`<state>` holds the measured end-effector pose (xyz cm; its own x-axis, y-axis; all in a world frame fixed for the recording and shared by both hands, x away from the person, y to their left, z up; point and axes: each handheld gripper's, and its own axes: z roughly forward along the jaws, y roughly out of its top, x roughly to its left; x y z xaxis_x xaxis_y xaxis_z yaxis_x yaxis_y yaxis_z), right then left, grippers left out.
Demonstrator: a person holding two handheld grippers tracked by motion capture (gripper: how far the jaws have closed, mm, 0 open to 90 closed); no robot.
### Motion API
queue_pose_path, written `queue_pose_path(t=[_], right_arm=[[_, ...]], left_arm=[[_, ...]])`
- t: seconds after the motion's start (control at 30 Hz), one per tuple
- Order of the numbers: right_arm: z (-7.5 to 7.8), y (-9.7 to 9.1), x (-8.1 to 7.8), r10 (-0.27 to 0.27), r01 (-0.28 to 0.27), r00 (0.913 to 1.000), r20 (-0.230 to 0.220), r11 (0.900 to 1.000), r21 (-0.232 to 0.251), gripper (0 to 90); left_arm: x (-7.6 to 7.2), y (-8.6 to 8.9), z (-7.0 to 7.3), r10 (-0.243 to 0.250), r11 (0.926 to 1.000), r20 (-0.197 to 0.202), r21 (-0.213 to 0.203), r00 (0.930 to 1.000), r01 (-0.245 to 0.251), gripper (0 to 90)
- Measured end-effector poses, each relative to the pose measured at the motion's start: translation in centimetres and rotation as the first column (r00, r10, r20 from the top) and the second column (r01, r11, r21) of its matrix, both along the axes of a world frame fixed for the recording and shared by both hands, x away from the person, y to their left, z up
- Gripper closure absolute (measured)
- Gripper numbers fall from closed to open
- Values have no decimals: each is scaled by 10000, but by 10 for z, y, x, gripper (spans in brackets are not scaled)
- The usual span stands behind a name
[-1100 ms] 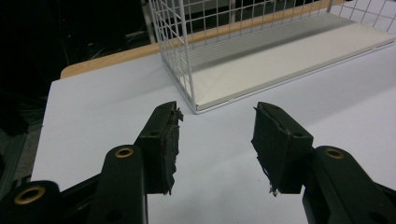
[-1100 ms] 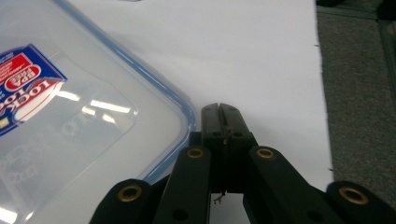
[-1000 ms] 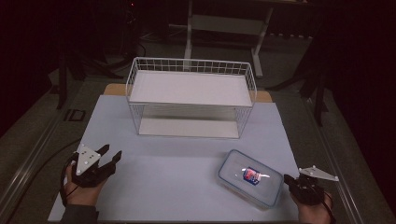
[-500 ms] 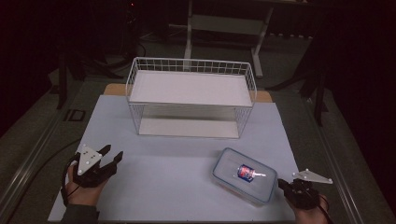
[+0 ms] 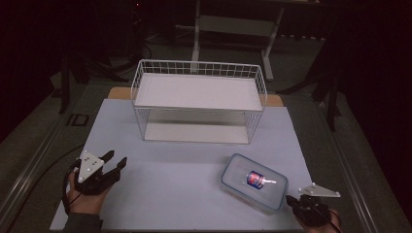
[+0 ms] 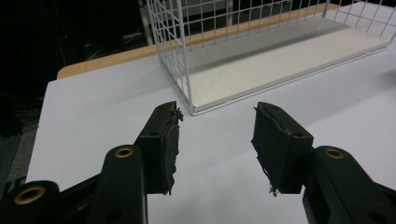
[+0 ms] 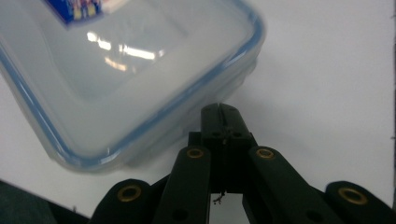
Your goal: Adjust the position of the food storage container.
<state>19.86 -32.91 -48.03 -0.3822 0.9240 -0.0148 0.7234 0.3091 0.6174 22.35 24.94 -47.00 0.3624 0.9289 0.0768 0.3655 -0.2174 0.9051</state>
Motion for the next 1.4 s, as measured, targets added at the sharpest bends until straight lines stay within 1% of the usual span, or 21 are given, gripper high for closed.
queue_pose_path(t=[0.03, 0.1, 0.23, 0.27, 0.3, 0.4, 0.53, 0.57, 0.63, 0.7, 0.77, 0.87, 0.93, 1.0, 1.03, 1.13, 1.17, 1.2, 1.33, 1.4], right_arm=[[-1, 2, 2, 43, -44, 10000, -30, 9999, -105, 899], [-1, 4, 6, 80, -80, 10000, 4, 9999, 99, 900], [-1, 9, 11, 154, -154, 9999, 52, 9998, 106, 899], [-1, 18, 21, 337, -336, 9994, 119, 9994, -88, 899], [-1, 21, 24, 413, -412, 9991, 119, 9991, -124, 900], [-2, 30, 37, 598, -596, 9981, 138, 9981, -120, 899], [-7, 44, 61, 869, -868, 9961, 125, 9962, -109, 899], [-7, 47, 65, 931, -929, 9956, 132, 9956, -121, 899], [-11, 56, 77, 1139, -1135, 9934, 163, 9933, -205, 899], [-12, 62, 85, 1326, -1321, 9909, 210, 9909, -265, 899], [-13, 69, 94, 1376, -1372, 9901, 285, 9904, -165, 899], [-14, 79, 105, 1460, -1469, 9883, 430, 9890, 187, 899], [-15, 87, 109, 1545, -1564, 9866, 516, 9871, 338, 899], [-16, 90, 110, 1598, -1620, 9857, 538, 9860, 399, 899], [-17, 100, 111, 1817, -1847, 9817, 564, 9813, 546, 899], [-19, 113, 111, 2151, -2191, 9743, 666, 9739, 590, 899], [-19, 113, 111, 2151, -2191, 9743, 666, 9739, 590, 899], [-20, 122, 112, 2357, -2408, 9692, 716, 9677, 742, 899], [-21, 136, 114, 2616, -2675, 9616, 833, 9609, 712, 898], [-22, 138, 114, 2629, -2696, 9608, 879, 9600, 755, 897]], left_arm=[[0, -1, 0, -51, 10000, -2, -17, 10000, 51, 501], [1, -2, 0, -84, 10000, -35, 12, 10000, 84, 500], [1, -3, -1, -107, 9999, -84, 23, 9999, 107, 500], [1, -3, -1, -124, 9999, -73, 34, 9999, 124, 500], [1, -3, -1, -136, 9999, -70, 52, 9999, 136, 500], [1, -3, -1, -148, 9999, -68, 30, 9999, 149, 500], [1, -3, -1, -168, 9999, -42, -32, 9998, 168, 500], [1, -3, -1, -170, 9998, -44, -43, 9998, 170, 500], [1, -3, -1, -203, 9998, -74, -43, 9998, 202, 500], [1, -3, -1, -236, 9997, -89, -15, 9997, 236, 500], [1, -4, -1, -282, 9996, -82, -5, 9996, 282, 500], [2, -6, -1, -300, 9995, -78, -14, 9995, 300, 500], [2, -6, -1, -331, 9994, -93, 20, 9994, 331, 499], [2, -6, -1, -356, 9993, -101, 55, 9993, 357, 499], [2, -6, -1, -373, 9993, -105, 51, 9992, 374, 499], [3, -7, -1, -420, 9991, -123, 13, 9990, 420, 498], [3, -7, -1, -420, 9991, -123, 13, 9990, 420, 497], [3, -8, -1, -482, 9988, -99, -9, 9988, 482, 496], [3, -10, -1, -576, 9983, -93, -58, 9983, 576, 491], [3, -10, -2, -600, 9982, -102, -84, 9981, 599, 490]])
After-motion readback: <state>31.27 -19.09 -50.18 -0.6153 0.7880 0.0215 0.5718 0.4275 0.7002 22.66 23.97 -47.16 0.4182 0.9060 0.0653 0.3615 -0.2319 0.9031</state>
